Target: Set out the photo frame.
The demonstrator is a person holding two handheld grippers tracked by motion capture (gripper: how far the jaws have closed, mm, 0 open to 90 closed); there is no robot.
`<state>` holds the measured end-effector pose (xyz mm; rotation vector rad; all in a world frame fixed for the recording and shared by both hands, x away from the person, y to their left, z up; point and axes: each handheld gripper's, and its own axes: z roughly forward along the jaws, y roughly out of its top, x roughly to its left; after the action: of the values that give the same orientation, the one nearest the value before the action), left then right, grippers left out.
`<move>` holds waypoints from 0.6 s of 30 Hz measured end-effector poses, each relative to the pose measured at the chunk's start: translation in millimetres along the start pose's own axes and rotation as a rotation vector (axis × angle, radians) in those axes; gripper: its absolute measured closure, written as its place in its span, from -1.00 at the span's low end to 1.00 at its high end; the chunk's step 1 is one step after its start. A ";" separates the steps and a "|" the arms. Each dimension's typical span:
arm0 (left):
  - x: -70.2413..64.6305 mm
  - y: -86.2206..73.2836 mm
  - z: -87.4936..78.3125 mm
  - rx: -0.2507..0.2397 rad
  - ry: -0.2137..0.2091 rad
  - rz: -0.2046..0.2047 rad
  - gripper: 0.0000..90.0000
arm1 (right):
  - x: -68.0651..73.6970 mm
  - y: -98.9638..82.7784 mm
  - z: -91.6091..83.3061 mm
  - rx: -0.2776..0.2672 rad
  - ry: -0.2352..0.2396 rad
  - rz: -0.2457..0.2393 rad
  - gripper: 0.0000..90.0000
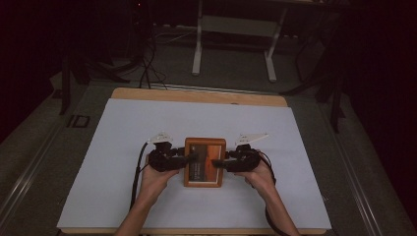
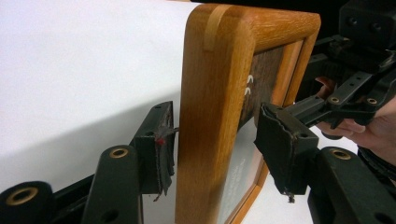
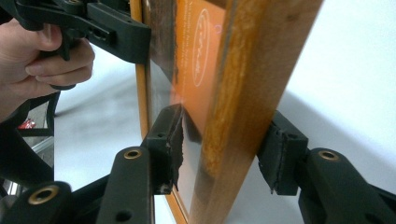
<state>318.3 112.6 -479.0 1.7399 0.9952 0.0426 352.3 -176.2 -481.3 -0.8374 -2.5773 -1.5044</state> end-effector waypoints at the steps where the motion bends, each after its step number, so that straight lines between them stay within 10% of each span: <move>1: 0.0 0.1 -0.8 -0.002 0.003 0.003 0.04 | -0.1 0.1 -0.7 -0.002 -0.003 -0.001 0.17; 18: -1.5 9.8 -32.8 -0.052 0.075 0.049 0.02 | 1.1 5.5 -25.9 -0.047 -0.030 -0.015 0.14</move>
<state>307.5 136.3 -456.7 1.7257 0.9970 0.1646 348.0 -194.8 -463.0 -0.8541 -2.5840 -1.5747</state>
